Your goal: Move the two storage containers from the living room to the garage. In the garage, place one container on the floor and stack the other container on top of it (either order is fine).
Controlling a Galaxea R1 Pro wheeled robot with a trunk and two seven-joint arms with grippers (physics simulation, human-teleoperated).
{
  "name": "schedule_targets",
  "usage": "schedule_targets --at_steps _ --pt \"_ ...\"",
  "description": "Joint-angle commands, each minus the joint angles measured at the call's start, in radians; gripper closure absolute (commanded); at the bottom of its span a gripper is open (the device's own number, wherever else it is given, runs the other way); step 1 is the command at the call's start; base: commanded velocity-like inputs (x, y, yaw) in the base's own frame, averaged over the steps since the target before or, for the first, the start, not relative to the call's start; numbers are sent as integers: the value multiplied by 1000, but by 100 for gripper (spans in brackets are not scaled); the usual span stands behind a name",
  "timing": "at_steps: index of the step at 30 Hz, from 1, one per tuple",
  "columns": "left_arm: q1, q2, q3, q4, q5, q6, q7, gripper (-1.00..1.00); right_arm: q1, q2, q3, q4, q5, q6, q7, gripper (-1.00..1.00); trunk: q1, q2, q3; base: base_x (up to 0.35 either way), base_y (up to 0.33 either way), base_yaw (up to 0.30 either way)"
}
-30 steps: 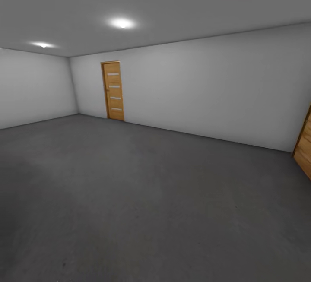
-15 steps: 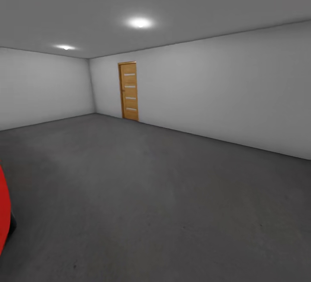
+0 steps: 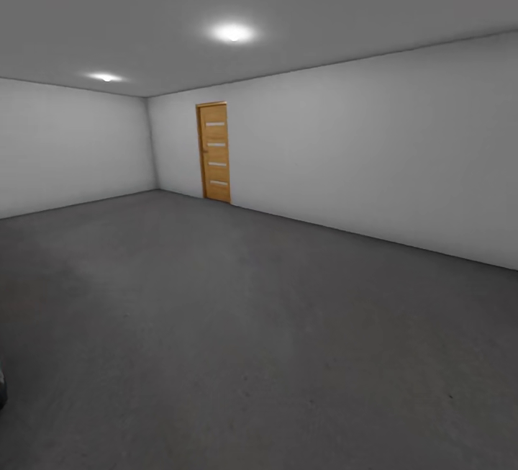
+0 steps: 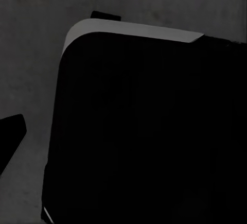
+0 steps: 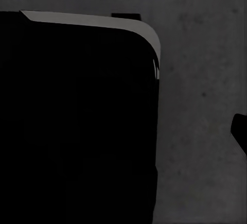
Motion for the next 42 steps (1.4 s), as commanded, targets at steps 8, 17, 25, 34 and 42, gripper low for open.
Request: schedule_targets --at_steps 8,17,25,34,42 --pt "0 0 6 -1 42 -1 0 -100 0 3 0 0 0 5 5 -100 1 0 -1 324 0 0" --pt "0 -1 4 -1 47 -1 -1 -100 0 5 -3 0 -2 3 2 -100 1 0 -1 324 0 2" --pt "0 0 3 -1 47 -9 -1 -100 0 1 -4 0 -4 -4 -1 -100 1 0 -1 324 0 196" --pt "0 0 4 -1 47 -11 0 -100 0 3 -2 0 -2 -3 -1 -100 1 0 -1 324 0 275" --pt "0 0 4 -1 47 -11 0 -100 0 3 -2 0 -3 -3 0 -100 1 0 -1 324 0 277"
